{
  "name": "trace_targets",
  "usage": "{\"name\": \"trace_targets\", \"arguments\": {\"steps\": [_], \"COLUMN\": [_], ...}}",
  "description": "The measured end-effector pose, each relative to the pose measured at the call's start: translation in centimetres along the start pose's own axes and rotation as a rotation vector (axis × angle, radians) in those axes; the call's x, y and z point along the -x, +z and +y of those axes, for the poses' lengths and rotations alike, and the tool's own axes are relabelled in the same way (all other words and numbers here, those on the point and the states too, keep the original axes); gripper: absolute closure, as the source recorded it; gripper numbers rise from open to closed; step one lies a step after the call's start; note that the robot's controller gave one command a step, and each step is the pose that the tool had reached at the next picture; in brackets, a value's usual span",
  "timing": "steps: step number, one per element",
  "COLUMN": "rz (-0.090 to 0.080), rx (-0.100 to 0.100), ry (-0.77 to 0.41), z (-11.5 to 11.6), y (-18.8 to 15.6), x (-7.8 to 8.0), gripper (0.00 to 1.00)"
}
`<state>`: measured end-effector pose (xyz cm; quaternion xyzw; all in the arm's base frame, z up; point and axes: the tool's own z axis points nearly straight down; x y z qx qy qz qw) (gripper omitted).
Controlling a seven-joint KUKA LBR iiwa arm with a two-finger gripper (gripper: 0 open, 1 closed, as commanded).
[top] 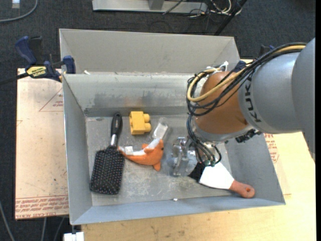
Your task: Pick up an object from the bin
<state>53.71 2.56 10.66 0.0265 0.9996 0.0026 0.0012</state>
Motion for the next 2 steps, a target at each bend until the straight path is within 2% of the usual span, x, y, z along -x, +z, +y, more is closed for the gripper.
{"name": "trace_targets", "arguments": {"steps": [1,2], "rz": [-0.004,-0.001], "rx": [0.000,0.000], "ry": [0.000,-0.001], "z": [0.0,0.0], "y": [-1.4,-2.5], "x": [0.1,0.1], "gripper": [1.00,1.00]}}
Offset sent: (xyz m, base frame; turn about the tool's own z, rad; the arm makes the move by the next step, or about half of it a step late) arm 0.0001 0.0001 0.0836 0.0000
